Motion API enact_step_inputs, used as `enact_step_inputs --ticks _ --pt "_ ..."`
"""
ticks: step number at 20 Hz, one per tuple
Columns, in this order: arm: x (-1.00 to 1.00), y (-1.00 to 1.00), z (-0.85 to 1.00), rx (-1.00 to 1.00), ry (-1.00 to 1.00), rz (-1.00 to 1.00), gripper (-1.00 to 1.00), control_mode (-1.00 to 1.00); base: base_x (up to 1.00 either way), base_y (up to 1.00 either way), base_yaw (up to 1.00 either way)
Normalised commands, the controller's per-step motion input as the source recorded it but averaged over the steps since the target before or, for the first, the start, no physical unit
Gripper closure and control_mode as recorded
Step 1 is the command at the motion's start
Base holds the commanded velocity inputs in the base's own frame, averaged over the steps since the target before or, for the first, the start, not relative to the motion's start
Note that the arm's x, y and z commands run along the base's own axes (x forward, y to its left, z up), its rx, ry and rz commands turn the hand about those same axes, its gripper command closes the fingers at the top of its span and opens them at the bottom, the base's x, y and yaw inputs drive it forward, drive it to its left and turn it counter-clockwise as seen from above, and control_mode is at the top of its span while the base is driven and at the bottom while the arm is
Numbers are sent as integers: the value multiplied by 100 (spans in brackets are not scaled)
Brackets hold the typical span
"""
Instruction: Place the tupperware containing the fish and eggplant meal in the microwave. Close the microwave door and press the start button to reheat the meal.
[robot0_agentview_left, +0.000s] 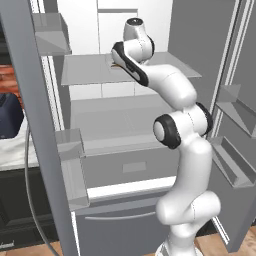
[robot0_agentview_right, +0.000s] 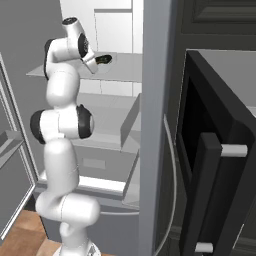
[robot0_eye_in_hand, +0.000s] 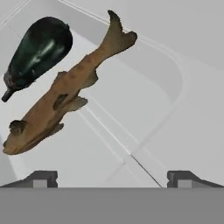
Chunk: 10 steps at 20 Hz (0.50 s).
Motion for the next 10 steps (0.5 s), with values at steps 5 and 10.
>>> enact_step_inputs --ticks 5,10 --pt "22 0 -41 0 0 -7 100 -100 0 0 0" --pt "2 1 -32 0 0 -6 100 -100 0 0 0"
